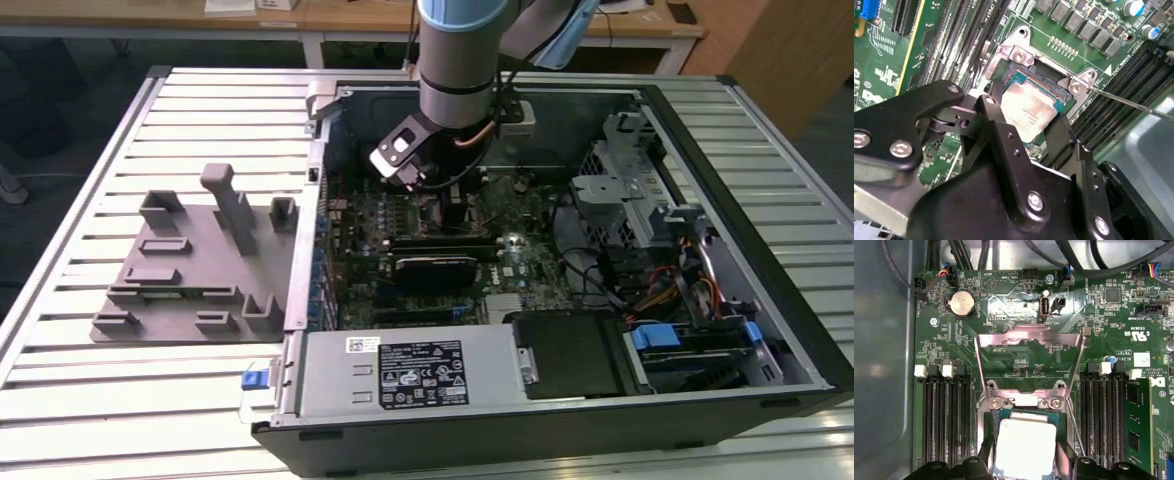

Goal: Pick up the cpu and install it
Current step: 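Place the cpu into insertion slot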

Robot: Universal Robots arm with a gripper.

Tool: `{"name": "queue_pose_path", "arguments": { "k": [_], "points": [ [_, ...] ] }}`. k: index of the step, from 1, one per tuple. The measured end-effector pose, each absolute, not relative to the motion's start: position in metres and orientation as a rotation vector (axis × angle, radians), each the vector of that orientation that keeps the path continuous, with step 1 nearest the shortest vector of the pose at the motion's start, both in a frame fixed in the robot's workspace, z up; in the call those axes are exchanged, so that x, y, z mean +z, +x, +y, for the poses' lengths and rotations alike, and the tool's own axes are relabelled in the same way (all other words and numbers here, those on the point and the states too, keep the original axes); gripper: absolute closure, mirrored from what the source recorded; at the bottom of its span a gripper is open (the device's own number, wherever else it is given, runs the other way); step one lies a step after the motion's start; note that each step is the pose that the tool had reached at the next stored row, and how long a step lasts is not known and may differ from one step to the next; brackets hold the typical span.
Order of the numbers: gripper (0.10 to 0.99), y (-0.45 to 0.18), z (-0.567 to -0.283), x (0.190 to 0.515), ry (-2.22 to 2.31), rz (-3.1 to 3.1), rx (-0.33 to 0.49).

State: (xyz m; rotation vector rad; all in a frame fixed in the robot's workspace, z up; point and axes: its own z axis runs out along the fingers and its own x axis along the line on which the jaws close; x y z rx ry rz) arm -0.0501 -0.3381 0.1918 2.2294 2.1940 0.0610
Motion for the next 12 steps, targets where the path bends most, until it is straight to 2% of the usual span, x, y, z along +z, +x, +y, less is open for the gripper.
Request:
{"name": "queue_pose_path", "arguments": {
  "k": [9,11,12],
  "points": [
    [0.486,-0.0501,-0.338,0.1947,2.23,2.194,0.062],
    [0.553,-0.0502,-0.3382,0.1949,2.23,2.194,0.061],
    [0.553,-0.0502,-0.3381,0.1949,2.23,2.194,0.061]
  ]
}}
